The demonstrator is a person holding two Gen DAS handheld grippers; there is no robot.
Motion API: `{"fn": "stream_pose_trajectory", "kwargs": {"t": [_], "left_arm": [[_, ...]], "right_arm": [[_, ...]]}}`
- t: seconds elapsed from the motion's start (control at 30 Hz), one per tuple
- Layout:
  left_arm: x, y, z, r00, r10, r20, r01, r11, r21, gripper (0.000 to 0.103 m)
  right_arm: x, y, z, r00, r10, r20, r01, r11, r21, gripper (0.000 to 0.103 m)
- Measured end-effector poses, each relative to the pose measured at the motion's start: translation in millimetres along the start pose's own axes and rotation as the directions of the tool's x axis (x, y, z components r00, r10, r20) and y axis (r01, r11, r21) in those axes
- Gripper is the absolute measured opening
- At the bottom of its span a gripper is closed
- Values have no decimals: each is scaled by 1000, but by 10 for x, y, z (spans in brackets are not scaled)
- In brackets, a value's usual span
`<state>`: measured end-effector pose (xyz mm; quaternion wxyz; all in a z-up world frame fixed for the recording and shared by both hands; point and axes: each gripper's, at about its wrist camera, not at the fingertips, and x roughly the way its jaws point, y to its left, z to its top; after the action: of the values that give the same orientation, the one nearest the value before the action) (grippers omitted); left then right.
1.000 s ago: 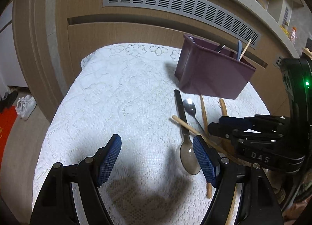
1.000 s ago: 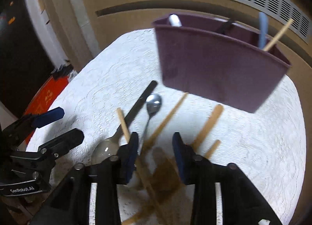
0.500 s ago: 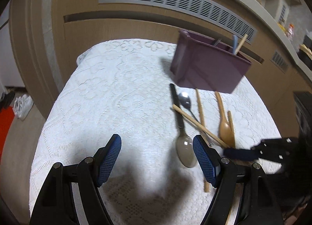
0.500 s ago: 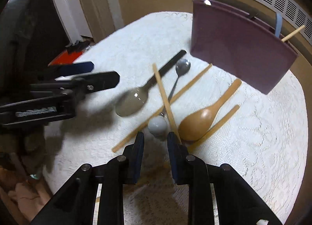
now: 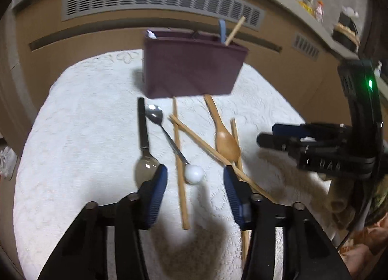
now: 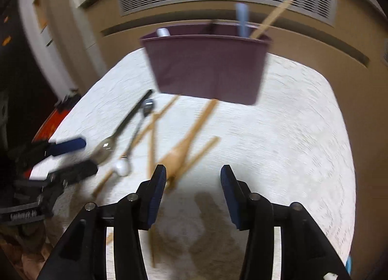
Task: Organize utensils
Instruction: 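Grasp the white ball-ended spoon with the left tool while the right tool grasps a wooden spoon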
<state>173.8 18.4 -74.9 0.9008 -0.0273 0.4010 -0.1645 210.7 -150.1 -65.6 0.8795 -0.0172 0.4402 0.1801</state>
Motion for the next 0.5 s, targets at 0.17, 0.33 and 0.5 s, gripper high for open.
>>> {"fn": "stream_pose_trajectory", "kwargs": {"t": [0.17,0.33,0.5], "left_arm": [[177,-41,11,999,28,-47,-28,999,-21,46],[355,-90,44,995,69,-73,-70,997,-13,36],[369,-93,38,990,132,-50,-132,991,11,25]], "right_arm": [[41,-163,-96,1000,0,2,0,999,44,49],[105,-224,-174,1000,14,-11,-13,997,76,49],[117,-199,-186,1000,13,-13,-12,998,69,49]]}}
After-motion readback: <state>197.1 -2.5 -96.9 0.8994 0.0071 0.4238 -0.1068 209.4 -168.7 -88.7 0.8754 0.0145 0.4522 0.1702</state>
